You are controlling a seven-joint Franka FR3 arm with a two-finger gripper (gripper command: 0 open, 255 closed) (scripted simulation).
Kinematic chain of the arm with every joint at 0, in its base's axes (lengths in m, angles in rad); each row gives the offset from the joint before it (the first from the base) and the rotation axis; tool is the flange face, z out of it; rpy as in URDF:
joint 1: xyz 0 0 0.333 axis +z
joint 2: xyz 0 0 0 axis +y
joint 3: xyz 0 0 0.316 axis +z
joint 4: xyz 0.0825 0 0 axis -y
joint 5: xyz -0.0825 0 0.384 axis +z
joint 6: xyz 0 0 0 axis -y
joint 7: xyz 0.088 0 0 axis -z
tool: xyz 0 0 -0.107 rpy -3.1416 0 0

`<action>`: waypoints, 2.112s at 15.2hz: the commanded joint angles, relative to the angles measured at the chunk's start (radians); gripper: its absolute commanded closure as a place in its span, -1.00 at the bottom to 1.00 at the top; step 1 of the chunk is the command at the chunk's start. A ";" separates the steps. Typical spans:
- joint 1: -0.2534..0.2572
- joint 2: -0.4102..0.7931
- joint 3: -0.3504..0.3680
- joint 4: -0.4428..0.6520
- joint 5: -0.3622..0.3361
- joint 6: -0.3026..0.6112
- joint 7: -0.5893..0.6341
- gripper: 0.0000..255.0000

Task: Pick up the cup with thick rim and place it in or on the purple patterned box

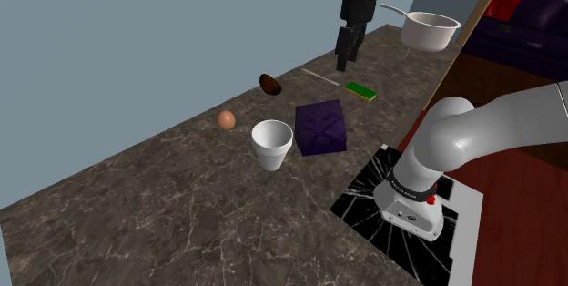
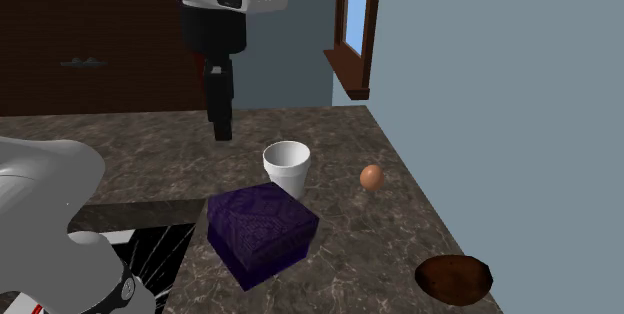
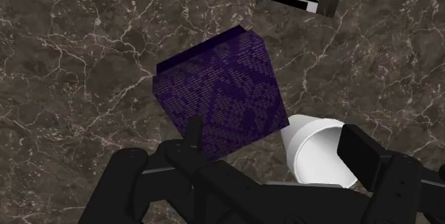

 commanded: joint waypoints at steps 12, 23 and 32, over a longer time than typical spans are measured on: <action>0.027 0.154 0.172 -0.184 0.116 0.413 0.169 -1.00; 0.031 0.396 0.297 -0.230 0.152 0.752 0.281 -1.00; 0.033 0.430 0.308 -0.253 0.155 0.809 0.282 -1.00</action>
